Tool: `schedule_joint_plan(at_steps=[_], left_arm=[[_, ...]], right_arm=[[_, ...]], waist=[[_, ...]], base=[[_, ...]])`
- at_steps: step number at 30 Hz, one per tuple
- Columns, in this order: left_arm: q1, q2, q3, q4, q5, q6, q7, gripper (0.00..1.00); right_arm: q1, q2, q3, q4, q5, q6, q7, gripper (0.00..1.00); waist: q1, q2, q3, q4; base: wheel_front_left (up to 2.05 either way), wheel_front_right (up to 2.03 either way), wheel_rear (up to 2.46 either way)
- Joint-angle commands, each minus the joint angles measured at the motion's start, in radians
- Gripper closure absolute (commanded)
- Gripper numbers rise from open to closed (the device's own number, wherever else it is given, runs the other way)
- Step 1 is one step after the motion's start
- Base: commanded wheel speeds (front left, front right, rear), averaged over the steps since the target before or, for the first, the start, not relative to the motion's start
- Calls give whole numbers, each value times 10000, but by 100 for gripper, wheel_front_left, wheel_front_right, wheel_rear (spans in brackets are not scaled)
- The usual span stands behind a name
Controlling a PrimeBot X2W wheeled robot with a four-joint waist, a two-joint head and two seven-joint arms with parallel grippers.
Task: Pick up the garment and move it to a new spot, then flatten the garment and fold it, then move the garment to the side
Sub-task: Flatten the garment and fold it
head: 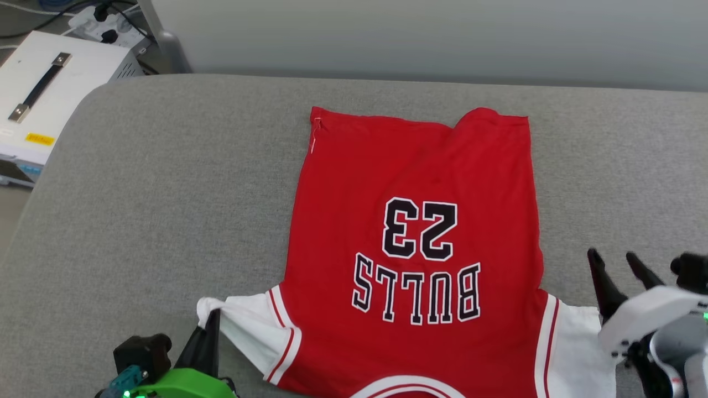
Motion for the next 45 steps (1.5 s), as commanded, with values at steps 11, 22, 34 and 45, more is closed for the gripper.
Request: schedule_joint_plan(at_steps=[11,22,34,45], left_arm=[[-1526,-541,-775,-755,784,-135,-285,100],[-2640,-1255,-1413,-367,816,-790,-728,100],[-3100,-1545,-1584,72,807,-1072,-1011,100],[-3188,-1497,-1509,450,737,-1092,-1086,100]], right_arm=[[-5494,-1563,-230,4224,544,-9,1747,0],[-9238,-2451,-169,7233,-423,-9,4220,0],[-10004,-2632,-17,9294,-1280,-9,6233,42],[-10054,-2608,97,9409,-1506,-9,6752,100]], waist=[[1,0,1879,1678],[1,0,3148,2797],[1,0,3839,3129],[1,0,3486,2925]], base=[[0,0,0],[0,0,0],[0,0,0],[0,0,0]])
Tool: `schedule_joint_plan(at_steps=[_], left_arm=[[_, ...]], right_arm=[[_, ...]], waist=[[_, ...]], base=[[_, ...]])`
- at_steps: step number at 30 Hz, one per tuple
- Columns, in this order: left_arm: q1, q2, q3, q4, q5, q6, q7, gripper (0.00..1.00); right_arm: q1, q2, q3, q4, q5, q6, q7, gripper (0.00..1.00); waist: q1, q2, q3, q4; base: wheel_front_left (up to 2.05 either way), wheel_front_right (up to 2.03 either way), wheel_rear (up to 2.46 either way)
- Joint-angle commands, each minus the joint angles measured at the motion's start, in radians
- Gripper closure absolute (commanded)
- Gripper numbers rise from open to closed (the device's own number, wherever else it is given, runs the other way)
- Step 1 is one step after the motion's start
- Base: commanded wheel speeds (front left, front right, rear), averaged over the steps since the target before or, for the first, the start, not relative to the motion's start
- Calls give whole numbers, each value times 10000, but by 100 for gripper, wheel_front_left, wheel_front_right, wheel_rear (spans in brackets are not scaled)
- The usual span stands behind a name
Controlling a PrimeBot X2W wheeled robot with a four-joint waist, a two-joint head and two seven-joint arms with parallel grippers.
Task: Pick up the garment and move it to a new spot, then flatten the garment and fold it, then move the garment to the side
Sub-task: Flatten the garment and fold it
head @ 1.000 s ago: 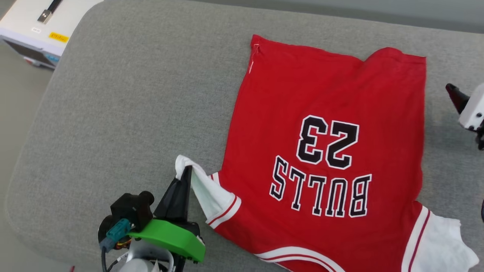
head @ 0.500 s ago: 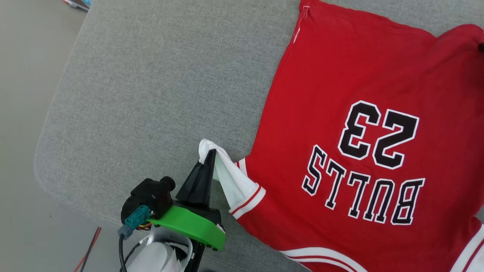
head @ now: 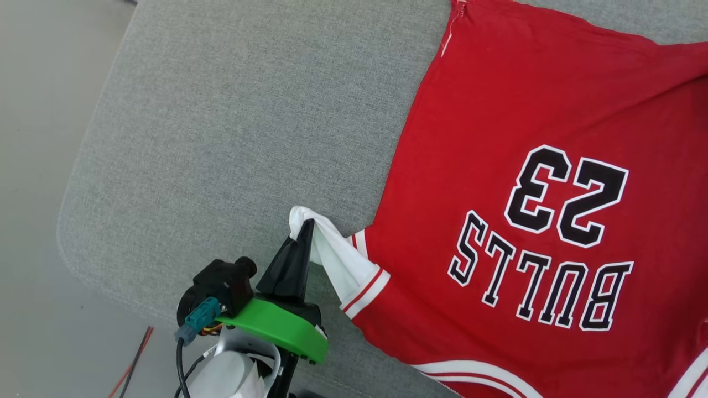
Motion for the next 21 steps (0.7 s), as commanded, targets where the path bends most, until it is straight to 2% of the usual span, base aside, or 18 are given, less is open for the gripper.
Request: schedule_joint_plan(at_steps=[1,7,11,16,21], left_arm=[[-140,59,60,46,-29,-15,-53,100],[218,325,266,223,-187,123,28,100],[562,578,470,311,-307,289,129,100],[1122,910,716,382,-492,489,278,100],[1614,1204,902,317,-651,667,473,100]], right_arm=[[794,182,120,426,-139,-6,105,100],[766,-410,195,-341,230,-6,-537,100],[1528,-917,631,-1167,736,-6,-707,100],[3443,-1403,896,-2585,1618,-6,-694,100],[5955,-1540,375,-4369,2316,-6,-658,100]], waist=[[0,0,-309,-163],[0,0,-1256,-662],[0,0,-1949,-1164],[0,0,-2839,-1995],[0,0,-3400,-2764]], base=[[0,0,0],[0,0,0],[0,0,0],[0,0,0],[0,0,0]])
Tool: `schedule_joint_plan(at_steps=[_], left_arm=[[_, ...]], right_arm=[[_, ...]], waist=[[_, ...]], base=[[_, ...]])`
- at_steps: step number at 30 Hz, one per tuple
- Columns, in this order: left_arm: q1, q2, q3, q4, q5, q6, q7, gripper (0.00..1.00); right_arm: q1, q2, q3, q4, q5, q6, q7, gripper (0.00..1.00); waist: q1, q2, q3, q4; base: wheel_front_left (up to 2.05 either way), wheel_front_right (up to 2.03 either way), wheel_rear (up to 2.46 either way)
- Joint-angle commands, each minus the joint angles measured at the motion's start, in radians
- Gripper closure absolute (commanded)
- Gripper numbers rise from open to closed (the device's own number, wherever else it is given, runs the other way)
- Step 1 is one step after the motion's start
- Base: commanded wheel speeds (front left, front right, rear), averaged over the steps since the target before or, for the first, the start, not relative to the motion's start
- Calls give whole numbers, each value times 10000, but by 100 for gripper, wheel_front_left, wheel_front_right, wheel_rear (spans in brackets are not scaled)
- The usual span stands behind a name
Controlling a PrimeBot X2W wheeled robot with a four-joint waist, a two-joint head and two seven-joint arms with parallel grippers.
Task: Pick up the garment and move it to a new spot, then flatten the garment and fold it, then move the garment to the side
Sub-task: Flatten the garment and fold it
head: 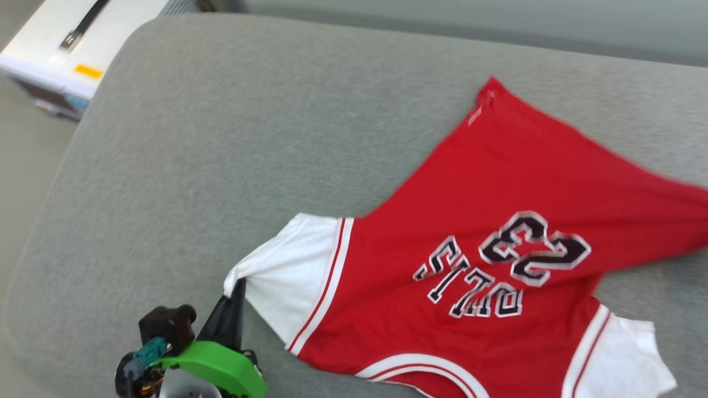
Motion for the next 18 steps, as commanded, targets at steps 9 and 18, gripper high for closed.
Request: schedule_joint_plan(at_steps=[9,18], left_arm=[[726,508,261,-147,-272,267,403,100],[922,725,292,-203,-389,393,745,100]], right_arm=[[5144,1640,-2253,-3426,122,-7,21,100],[8145,4650,-3290,-4998,-121,-7,-128,100]], waist=[[0,0,-1408,-2187],[0,0,-1461,-2607]], base=[[0,0,0],[0,0,0]])
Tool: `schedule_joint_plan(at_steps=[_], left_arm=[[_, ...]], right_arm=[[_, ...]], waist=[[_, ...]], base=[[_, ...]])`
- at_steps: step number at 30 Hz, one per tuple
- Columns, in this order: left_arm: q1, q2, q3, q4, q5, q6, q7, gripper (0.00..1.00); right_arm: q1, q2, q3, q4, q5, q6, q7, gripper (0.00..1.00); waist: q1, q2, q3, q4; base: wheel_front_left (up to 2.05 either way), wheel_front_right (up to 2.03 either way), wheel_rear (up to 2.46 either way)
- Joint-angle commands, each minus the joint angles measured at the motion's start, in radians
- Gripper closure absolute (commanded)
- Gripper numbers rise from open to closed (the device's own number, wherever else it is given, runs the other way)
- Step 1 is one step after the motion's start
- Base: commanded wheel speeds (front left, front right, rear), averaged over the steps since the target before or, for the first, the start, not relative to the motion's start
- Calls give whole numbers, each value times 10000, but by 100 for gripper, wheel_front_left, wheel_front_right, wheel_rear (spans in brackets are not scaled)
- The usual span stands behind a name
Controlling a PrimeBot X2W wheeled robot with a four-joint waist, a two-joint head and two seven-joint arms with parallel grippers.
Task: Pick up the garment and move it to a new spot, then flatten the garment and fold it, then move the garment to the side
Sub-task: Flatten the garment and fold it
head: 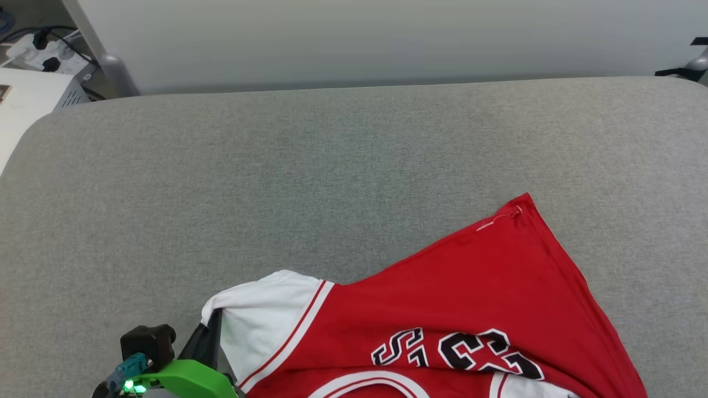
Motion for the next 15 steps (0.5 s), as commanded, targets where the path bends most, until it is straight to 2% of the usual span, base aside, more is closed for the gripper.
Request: schedule_joint_plan(at_steps=[1,2,3,4,5,7,11,15], left_arm=[[146,86,14,-27,-101,66,54,100],[150,100,7,-23,-97,90,85,100],[149,106,-3,-21,-92,104,108,100],[141,104,-21,-23,-90,113,129,100],[128,99,-39,-24,-93,111,149,100],[89,93,-74,-28,-94,108,184,100],[-34,64,-153,-44,-82,89,238,100],[-230,8,-172,-81,-69,62,174,100]], right_arm=[[175,131,58,-47,-69,-7,-215,100],[210,248,159,5,-5,-7,-406,90],[221,320,256,86,84,-7,-534,64],[207,376,360,179,169,-7,-759,8],[157,411,402,242,263,-7,-1002,0],[-4,453,504,331,381,-7,-1659,0],[-628,443,406,246,411,-7,-3776,0],[-1371,50,779,388,328,-7,-5493,0]], waist=[[1,0,-145,-235],[1,0,-137,-269],[1,0,-132,-284],[1,0,-124,-288],[1,0,-117,-286],[1,0,-93,-272],[1,0,-24,-179],[1,0,154,-66]], base=[[0,0,0],[0,0,0],[0,0,0],[0,0,0],[0,0,0],[0,0,0],[0,0,0],[0,0,0]])
